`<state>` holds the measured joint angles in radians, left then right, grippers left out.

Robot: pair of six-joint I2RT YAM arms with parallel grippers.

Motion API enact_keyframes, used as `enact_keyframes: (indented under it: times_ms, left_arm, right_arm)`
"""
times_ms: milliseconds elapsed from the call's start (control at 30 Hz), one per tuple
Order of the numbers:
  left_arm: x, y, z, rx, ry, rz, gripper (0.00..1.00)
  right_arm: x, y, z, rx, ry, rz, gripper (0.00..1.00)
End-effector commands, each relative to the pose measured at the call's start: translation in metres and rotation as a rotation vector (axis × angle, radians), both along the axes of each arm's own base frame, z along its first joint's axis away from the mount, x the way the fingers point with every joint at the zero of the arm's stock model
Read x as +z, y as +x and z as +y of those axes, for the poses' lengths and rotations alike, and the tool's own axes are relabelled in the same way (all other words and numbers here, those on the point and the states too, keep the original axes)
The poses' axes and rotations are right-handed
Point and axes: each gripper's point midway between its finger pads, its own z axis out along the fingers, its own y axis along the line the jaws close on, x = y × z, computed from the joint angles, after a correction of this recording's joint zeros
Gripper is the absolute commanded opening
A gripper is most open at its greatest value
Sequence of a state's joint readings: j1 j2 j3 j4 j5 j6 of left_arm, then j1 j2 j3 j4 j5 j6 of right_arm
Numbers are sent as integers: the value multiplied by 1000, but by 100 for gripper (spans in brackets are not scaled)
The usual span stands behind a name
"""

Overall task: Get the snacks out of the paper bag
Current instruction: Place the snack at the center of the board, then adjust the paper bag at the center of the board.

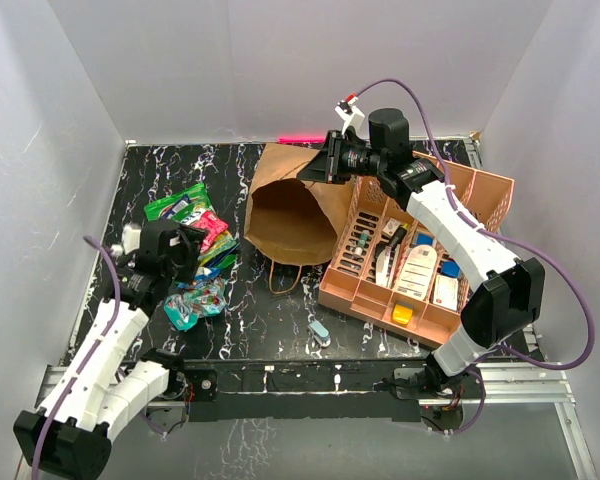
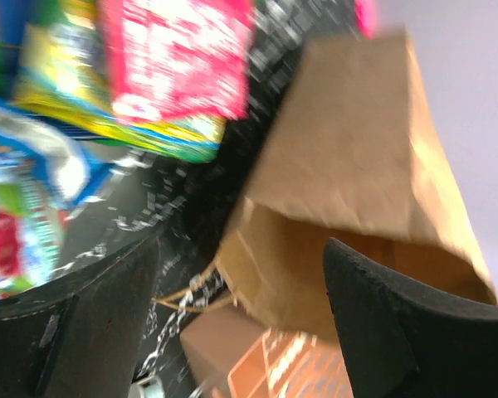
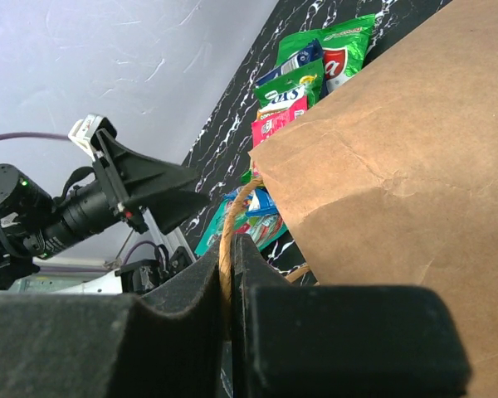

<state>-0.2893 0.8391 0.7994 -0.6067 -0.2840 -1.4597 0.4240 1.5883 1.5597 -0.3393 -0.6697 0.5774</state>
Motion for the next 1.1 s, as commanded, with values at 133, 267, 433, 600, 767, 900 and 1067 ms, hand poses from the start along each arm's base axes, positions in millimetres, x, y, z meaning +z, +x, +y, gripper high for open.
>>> enact_keyframes:
  times_ms: [133,267,433,600,767,900,1067]
  left_arm:
    - [60,2,-116,-849,-4,-623,68]
    - [36,-2,-129,-875,210,-665,75]
    - [-15,-4,-152,-896,290,-617,77]
    - [-53,-2,-164,-926,308,-549,78]
    - [-82,5,-166,-936,384,-474,78]
    - [-95,2,-183,-988,329,-473,71]
    - [-107,-4,-183,-981,287,-411,39]
  right_arm:
    - [54,-6,-3,9,74,-142,7]
    - [54,-5,-2,8,82,-137,7]
    - [57,-5,-1,7,88,-139,7]
    - [58,-6,-3,6,85,-139,7]
    - [56,-8,-2,10,84,-133,7]
    - [55,-8,-3,3,81,-132,7]
    - [53,-7,-3,2,76,-130,7]
